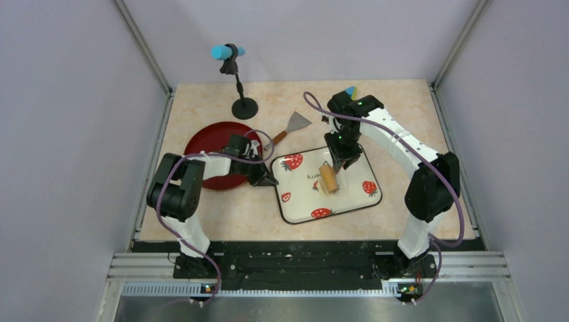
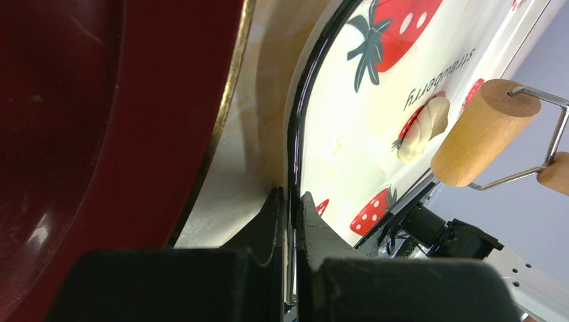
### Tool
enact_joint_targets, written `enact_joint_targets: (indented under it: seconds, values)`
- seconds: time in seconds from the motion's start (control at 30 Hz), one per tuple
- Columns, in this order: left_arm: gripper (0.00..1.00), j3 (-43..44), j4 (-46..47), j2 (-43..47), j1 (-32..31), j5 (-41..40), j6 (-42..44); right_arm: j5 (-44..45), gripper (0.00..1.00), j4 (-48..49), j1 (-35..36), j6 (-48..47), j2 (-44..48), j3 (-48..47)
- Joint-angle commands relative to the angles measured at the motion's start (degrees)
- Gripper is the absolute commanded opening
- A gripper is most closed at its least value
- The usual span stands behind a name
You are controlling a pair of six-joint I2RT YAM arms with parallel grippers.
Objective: Roll out the dumpling wrappers from the dough
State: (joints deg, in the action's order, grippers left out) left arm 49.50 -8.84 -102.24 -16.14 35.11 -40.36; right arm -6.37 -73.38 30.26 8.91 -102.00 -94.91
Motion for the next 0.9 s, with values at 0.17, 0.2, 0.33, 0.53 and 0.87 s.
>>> enact_joint_targets:
  seconds: [0.17,0.2,0.33,0.53,0.87]
  values:
    - [0.00,-3.9,-7.0,-2.0,0.4,-10.1,2.8,-3.1,0.00,2.9,2.0,-0.1,2.0,0.8]
    - [0.00,-4.0,-7.0,-2.0,0.4,-10.1,2.8,-3.1,0.00,3.2,2.2,-0.2,1.8,1.3]
    - [0.00,-4.2,-6.8,-1.9,0.4,-10.1,2.6,-2.3,0.00,4.3,2.8,-0.5,1.6,3.9]
    - [0.00,-4.3,-6.7,-1.7,0.5,-10.1,2.5,-1.0,0.00,6.2,3.2,-0.6,2.3,8.0]
    - [0.00,-4.8,-6.2,-1.5,0.5,-9.9,2.2,-5.9,0.00,8.9,3.9,-0.3,2.3,11.2]
